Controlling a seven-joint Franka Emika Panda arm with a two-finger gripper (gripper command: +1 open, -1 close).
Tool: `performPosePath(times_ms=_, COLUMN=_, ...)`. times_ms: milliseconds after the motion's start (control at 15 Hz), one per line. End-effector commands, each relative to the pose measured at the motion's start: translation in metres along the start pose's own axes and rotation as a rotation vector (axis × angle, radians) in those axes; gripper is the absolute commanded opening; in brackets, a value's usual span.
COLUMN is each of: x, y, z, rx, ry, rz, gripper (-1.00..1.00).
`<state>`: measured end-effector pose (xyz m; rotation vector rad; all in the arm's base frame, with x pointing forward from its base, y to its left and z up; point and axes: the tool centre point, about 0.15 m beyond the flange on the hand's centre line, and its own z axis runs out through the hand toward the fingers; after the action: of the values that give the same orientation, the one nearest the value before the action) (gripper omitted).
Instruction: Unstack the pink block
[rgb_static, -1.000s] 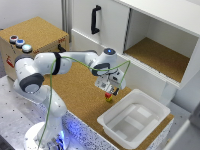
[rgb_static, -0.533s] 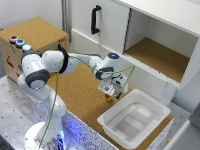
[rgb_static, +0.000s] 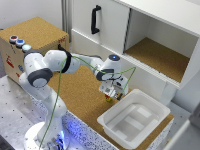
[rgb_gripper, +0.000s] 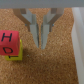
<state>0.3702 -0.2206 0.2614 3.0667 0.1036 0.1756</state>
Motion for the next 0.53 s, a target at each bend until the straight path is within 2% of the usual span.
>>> performPosePath(times_ms=0, x=0.006, y=-0.003, z=0.023, rx=0.065, ry=0.040, rz=-0.008, gripper=-1.00)
performPosePath(times_ms=200, x=0.000, y=-0.028, z=0.018, rx=0.090, ry=0.046, rz=-0.027, gripper=-1.00)
performPosePath(times_ms=467, x=-0.016, y=-0.088, z=-0.028, rx=0.166, ry=0.085, rz=-0.125, gripper=-1.00)
